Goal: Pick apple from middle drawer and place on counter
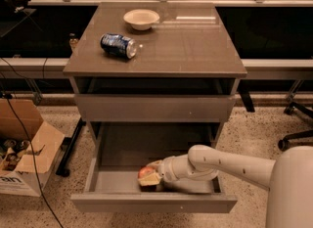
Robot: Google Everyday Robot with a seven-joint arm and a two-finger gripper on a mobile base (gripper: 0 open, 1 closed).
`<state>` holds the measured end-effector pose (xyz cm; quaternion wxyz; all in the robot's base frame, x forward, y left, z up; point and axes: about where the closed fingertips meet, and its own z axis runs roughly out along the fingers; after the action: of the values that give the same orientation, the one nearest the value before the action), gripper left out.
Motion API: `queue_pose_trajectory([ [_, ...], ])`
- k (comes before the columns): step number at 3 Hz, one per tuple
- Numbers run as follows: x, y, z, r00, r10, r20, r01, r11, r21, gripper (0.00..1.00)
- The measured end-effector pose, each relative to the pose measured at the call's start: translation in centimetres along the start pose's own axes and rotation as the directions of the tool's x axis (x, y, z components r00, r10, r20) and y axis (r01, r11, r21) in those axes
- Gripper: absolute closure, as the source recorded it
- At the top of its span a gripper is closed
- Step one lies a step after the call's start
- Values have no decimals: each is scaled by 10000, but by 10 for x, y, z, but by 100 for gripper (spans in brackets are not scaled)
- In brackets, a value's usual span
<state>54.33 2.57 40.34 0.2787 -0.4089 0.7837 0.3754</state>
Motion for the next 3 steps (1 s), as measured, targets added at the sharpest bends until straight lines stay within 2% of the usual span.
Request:
queue_pose_trajectory([
  [1,-31,7,-44,9999,-23,155,26,9997,-247,100],
  [2,-76,32,-126,9983,-528,229,543,9960,-708,100],
  [3,-107,46,-179,9945,-1026,231,1041,9917,-754,100],
])
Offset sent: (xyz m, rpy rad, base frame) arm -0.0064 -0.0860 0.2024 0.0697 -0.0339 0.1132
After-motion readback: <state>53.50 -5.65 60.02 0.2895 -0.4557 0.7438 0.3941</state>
